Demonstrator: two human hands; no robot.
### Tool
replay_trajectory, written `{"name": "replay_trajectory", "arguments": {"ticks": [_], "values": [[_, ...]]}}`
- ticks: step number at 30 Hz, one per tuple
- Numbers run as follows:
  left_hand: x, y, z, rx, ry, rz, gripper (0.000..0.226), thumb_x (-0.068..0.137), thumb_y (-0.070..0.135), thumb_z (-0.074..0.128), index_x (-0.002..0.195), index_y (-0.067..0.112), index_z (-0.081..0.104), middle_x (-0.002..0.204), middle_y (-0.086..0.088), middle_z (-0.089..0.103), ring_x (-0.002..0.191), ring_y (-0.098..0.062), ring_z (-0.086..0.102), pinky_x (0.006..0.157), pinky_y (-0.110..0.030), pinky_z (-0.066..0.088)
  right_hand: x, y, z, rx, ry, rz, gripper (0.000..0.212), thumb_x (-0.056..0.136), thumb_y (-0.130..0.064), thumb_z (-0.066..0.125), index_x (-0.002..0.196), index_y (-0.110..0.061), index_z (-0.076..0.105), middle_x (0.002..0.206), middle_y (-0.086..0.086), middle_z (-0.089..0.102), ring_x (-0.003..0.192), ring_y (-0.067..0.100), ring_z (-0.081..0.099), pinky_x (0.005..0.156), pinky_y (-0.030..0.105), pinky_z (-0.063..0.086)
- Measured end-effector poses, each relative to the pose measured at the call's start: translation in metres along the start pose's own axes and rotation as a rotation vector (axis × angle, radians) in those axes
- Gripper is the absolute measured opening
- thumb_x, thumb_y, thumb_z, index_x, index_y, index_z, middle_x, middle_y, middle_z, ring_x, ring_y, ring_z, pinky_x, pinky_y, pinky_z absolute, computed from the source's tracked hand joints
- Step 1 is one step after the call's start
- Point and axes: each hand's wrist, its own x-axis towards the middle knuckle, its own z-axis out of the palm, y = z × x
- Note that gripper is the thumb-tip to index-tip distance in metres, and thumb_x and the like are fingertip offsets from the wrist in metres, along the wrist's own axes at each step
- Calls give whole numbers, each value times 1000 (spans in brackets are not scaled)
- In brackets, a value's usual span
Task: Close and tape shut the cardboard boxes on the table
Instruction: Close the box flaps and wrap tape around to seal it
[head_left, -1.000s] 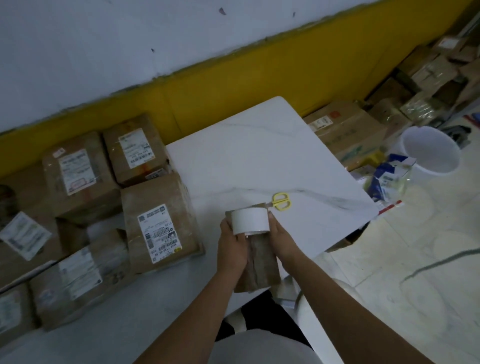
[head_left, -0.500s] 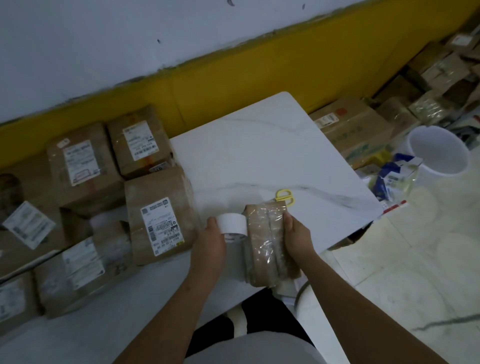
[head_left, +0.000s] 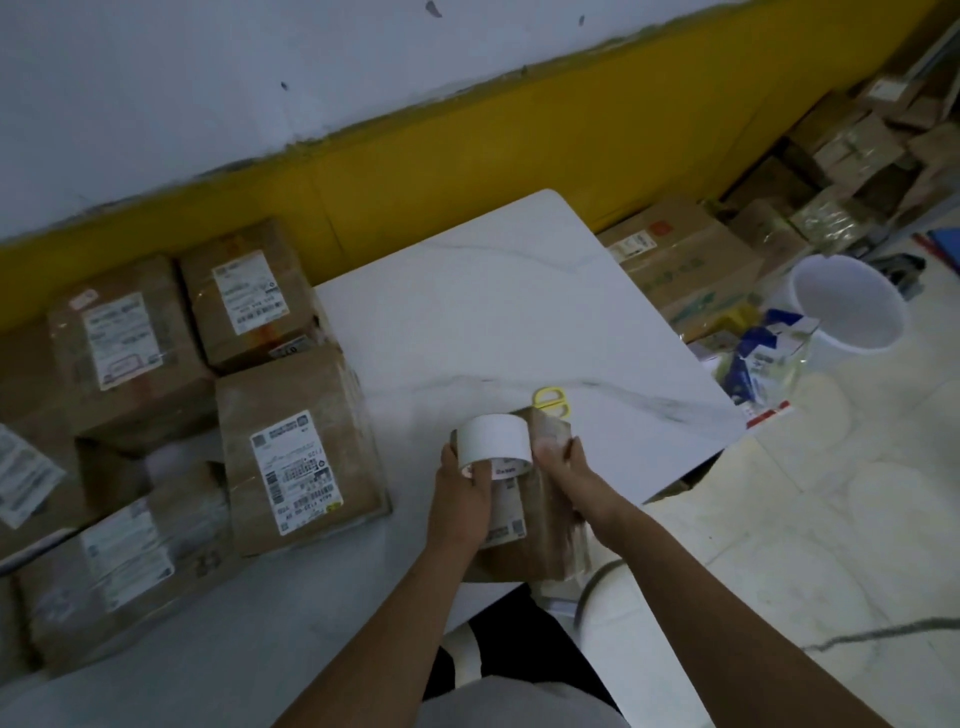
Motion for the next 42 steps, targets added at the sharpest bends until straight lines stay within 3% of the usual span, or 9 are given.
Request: {"name": "replay_trajectory", "arguments": {"ticks": [6, 12, 19, 24, 29, 32, 37, 40, 42], "values": [[0, 20, -15, 184, 79, 56, 65, 99, 51, 32, 150, 13, 22, 133, -18, 49, 106, -34, 59, 87, -44, 52, -9, -33, 3, 60, -22, -14, 86, 82, -74, 54, 149, -24, 32, 138, 4, 54, 110, 19, 57, 71, 28, 43], [-8, 63, -55, 290, 85, 193, 40, 104, 36, 31, 130, 10, 47, 89, -7, 61, 77, -24, 62, 65, -35, 54, -38, -76, 2, 3, 203, -148, 71, 83, -68, 57, 129, -14, 55, 109, 1, 62, 93, 15, 60, 78, 32, 47], [-18, 129, -107, 401, 179, 390, 43, 104, 38, 29, 139, 19, 44, 96, -6, 66, 83, -22, 64, 70, -34, 55, -73, -133, 2, 25, 41, -270, 79, 74, -71, 67, 131, -20, 50, 113, -3, 64, 97, 14, 61, 65, 26, 45], [-19, 183, -170, 692, 409, 535, 32, 103, 26, 39, 133, 15, 43, 113, -12, 65, 96, -29, 64, 77, -43, 55, -92, -166, -15, -24, 192, -350, 88, 69, -76, 63, 131, -14, 54, 117, 2, 65, 100, 21, 63, 79, 35, 52], [-24, 196, -216, 849, 471, 482, 26, 103, 21, 42, 127, 12, 42, 114, -13, 64, 99, -29, 64, 77, -41, 53, -121, -187, -30, 123, 39, -385, 47, 88, -57, 60, 110, -16, 68, 101, 7, 73, 95, 27, 66, 77, 38, 52], [-24, 188, -207, 916, 468, 501, 32, 102, 19, 44, 133, 13, 35, 113, -14, 65, 95, -29, 65, 77, -43, 56, -128, -192, -23, 317, -89, -380, 62, 76, -66, 69, 118, -20, 70, 117, 12, 70, 114, 35, 62, 101, 55, 48], [-23, 173, -202, 185, 512, 508, 29, 102, 21, 47, 129, 14, 48, 113, -13, 64, 90, -26, 64, 63, -36, 53, -133, -174, -7, 534, -288, -319, 60, 93, -56, 53, 137, -15, 56, 138, 21, 55, 127, 43, 52, 105, 56, 43], [-36, 182, -188, -610, 215, 110, 35, 99, 35, 55, 125, 12, 53, 113, -14, 66, 92, -30, 67, 72, -42, 59, -135, -160, 2, 668, -397, -268, 57, 97, -53, 41, 130, -11, 61, 129, 23, 62, 109, 40, 65, 82, 48, 57], [-43, 182, -179, -705, -33, -66, 52, 88, 58, 59, 121, 18, 61, 109, -10, 71, 100, -31, 68, 91, -50, 54, -143, -156, 11, 722, -406, -244, 58, 94, -55, 42, 110, -9, 74, 112, 23, 69, 88, 36, 72, 66, 43, 60]]}}
